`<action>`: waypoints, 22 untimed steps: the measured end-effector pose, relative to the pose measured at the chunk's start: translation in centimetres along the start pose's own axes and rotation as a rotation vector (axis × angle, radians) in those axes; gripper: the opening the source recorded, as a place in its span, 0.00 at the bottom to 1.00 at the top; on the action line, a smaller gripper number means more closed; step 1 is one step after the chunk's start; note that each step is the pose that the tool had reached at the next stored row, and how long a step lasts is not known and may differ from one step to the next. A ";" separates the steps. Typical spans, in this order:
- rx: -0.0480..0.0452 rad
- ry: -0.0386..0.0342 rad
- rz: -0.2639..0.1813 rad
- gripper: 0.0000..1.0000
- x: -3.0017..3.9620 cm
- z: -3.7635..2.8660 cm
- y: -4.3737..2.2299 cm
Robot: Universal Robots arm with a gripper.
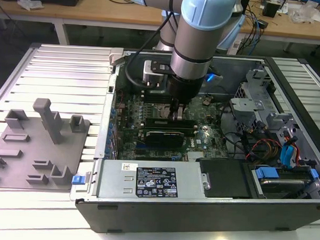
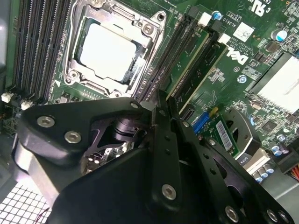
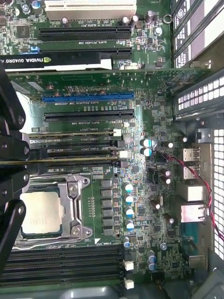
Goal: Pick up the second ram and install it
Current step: 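Insert the second ram into the second slot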
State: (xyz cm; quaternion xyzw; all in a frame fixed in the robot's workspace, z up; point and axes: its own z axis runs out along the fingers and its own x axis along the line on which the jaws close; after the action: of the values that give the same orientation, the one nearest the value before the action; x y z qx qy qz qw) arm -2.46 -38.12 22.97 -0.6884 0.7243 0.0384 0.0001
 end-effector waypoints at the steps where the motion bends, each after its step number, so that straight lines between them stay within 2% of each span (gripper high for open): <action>1: 0.0000 0.0002 0.000 0.13 0.00 0.01 0.00; 5: 0.0064 -0.0005 0.000 0.13 0.01 0.03 0.24; 22: 0.0063 -0.0001 0.000 0.13 0.16 0.21 0.03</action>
State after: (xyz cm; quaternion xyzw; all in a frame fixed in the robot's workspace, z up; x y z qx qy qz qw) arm -2.50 -38.26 22.75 -0.6885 0.7243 0.0362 0.0023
